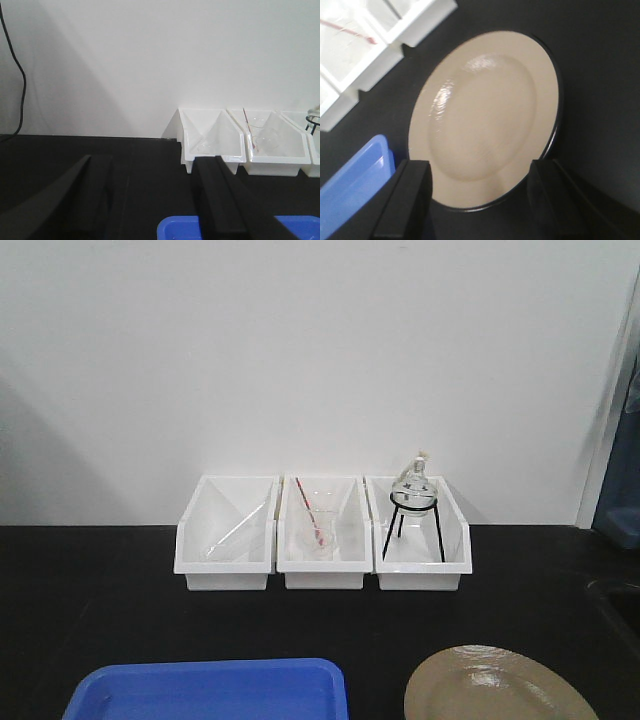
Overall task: Place disk in tray to left cabinet
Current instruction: 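Grasp the rim of the beige plate with the right gripper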
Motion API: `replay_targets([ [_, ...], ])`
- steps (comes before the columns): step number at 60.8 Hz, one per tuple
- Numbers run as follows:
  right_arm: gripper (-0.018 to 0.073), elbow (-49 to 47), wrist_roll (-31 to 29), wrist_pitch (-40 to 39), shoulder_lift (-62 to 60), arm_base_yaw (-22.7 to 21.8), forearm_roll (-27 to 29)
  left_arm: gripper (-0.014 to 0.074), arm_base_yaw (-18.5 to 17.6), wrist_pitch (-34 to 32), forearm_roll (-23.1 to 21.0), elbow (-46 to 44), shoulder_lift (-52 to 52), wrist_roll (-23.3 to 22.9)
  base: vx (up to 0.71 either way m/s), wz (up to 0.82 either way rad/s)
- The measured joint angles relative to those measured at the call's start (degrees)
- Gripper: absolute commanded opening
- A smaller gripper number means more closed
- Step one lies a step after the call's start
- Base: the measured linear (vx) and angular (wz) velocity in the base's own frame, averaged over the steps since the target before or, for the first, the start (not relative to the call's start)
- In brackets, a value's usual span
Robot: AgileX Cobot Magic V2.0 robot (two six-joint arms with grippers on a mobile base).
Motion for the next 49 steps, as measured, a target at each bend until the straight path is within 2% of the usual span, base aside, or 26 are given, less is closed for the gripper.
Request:
replay_targets([
  [8,0.0485,0.0,3.9,-5.2,8.4,0.0,0.2,0.0482,0.0,0.0,0.0,0.0,0.0,0.0,0.0,0.0],
  [21,0.048,0.0,5.4,-10.6,19.0,0.0,0.5,0.0482,0.0,0.0,0.0,0.0,0.0,0.0,0.0,0.0],
  [49,0.0456,-0.1,12.2,-24.9,31.7,0.0,0.7,0.0482,0.0,0.0,0.0,0.0,0.0,0.0,0.0,0.0],
])
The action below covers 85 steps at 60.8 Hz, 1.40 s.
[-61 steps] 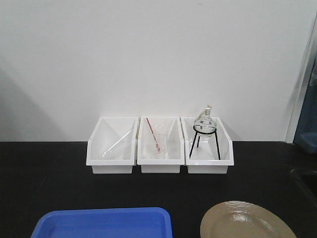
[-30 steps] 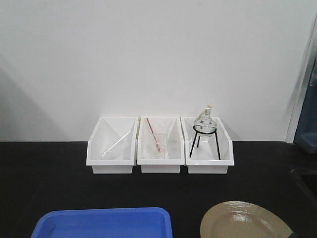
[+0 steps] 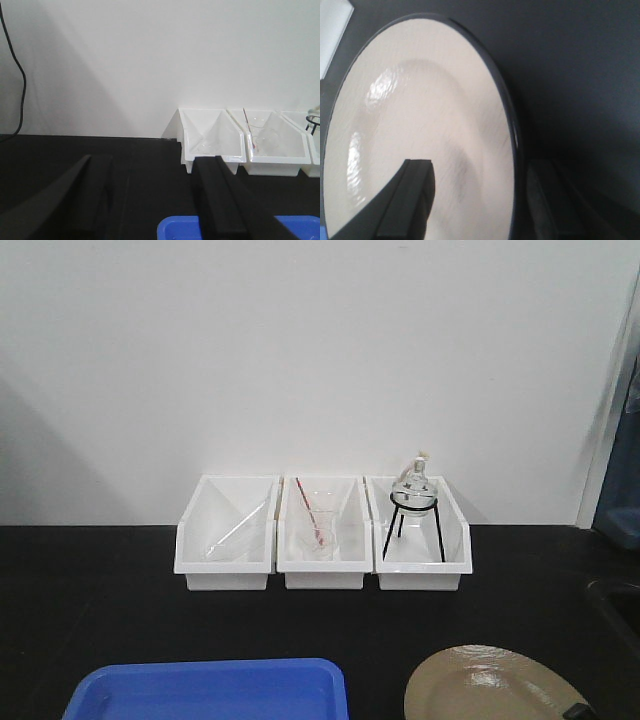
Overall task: Place disk in tray to left cabinet
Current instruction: 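Grasp the rim of the beige plate with the right gripper, then lift the plate and carry it over the blue tray with the right gripper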
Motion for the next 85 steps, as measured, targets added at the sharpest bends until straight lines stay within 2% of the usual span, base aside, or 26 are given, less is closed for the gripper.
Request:
replay_targets([
  [10,0.0421,0.0,0.5,-3.4,3.0,0.0,-0.2,0.0482,0.0,0.0,0.0,0.0,0.0,0.0,0.0,0.0],
  [21,0.0324,-0.4,1.5,-4.3,5.3,0.0,-2.5,0.0482,0.0,0.0,0.0,0.0,0.0,0.0,0.0,0.0],
  [33,0.0158,-0.4,2.7,-6.4,5.9,0.0,-6.8,0.0482,0.0,0.0,0.0,0.0,0.0,0.0,0.0,0.0],
  [34,0.0076,-0.5,3.9,-9.4,5.4,0.0,-7.5,0.0482,0.0,0.0,0.0,0.0,0.0,0.0,0.0,0.0],
  [42,-0.0014,-0.6,5.2,-11.3,4.0,0.0,-7.8,0.0481,0.0,0.0,0.0,0.0,0.0,0.0,0.0,0.0],
  [70,-0.0007,-0.1,4.9,-11.4,-3.5,0.0,-8.4,0.0481,0.0,0.0,0.0,0.0,0.0,0.0,0.0,0.0],
  [85,-0.0005,0.1,5.4,-18.4,-6.8,0.0,-8.8,0.0481,0.0,0.0,0.0,0.0,0.0,0.0,0.0,0.0],
])
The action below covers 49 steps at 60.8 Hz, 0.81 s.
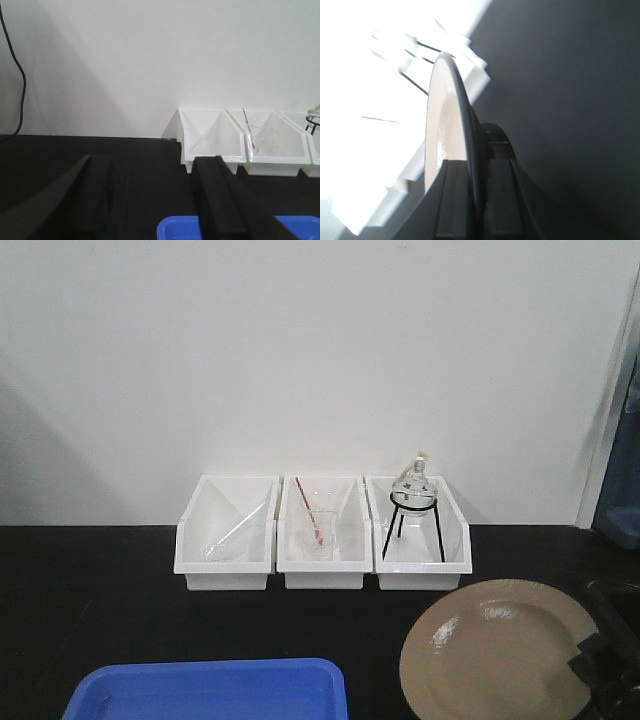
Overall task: Place disk in tray to left cabinet
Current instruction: 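Lift the plate and carry it over the blue tray with the right gripper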
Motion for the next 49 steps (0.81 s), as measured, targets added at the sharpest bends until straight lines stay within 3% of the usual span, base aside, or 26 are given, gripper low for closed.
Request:
replay_targets([
  [12,-0.0004,0.0,10.8,-0.6,0.0,0.0,-4.1,0.0481,0.0,0.0,0.0,0.0,0.0,0.0,0.0,0.0],
  [23,-0.0004,0.0,19.3,-6.6,2.0,0.0,-16.6,0.0481,0.0,0.0,0.0,0.0,0.0,0.0,0.0,0.0],
  [35,-0.0004,0.0,31.7,-16.1,9.3,0.2,-25.8,0.0481,0.0,0.0,0.0,0.0,0.0,0.0,0.0,0.0],
  [41,-0.0004,-0.2,37.1,-20.1,13.5,2.5,-27.2,0.0481,0.0,0.0,0.0,0.0,0.0,0.0,0.0,0.0],
  [49,-0.0004,-3.2,38.6,-21.5,19.1,8.9,-27.6,0.0481,0.0,0.0,0.0,0.0,0.0,0.0,0.0,0.0],
])
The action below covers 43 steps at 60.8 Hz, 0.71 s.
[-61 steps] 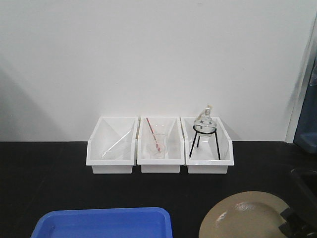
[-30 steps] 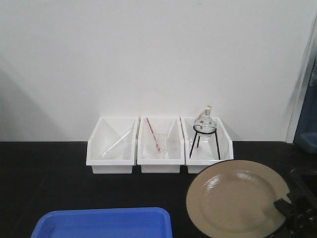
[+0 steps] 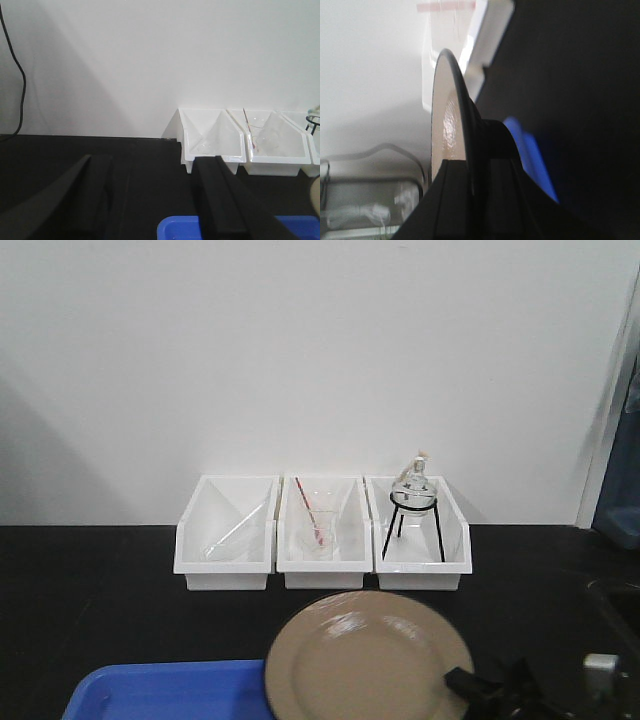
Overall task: Place disk in tray to left cabinet
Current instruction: 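Lift the plate and carry it over the blue tray with the right gripper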
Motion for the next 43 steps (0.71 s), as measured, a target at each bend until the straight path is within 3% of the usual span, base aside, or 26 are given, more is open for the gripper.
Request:
replay_targets([
  [7,-0.0004,-4.8,0.1,-0.6,5.0,6.9,0.0,0.0481,0.0,0.0,0.0,0.0,0.0,0.0,0.0,0.0],
  [20,0.0004,-13.5,-0.3,-1.8,14.1,15.8,0.0,0.0481,0.0,0.0,0.0,0.0,0.0,0.0,0.0,0.0],
  [30,0.0059,-16.2,-3.8,-1.6,19.1,19.3,0.0,0.0481,0.0,0.0,0.0,0.0,0.0,0.0,0.0,0.0],
  [43,0.0253,-16.6,-6.4,0.5,21.1,19.7,0.8,0.0481,0.0,0.0,0.0,0.0,0.0,0.0,0.0,0.0],
])
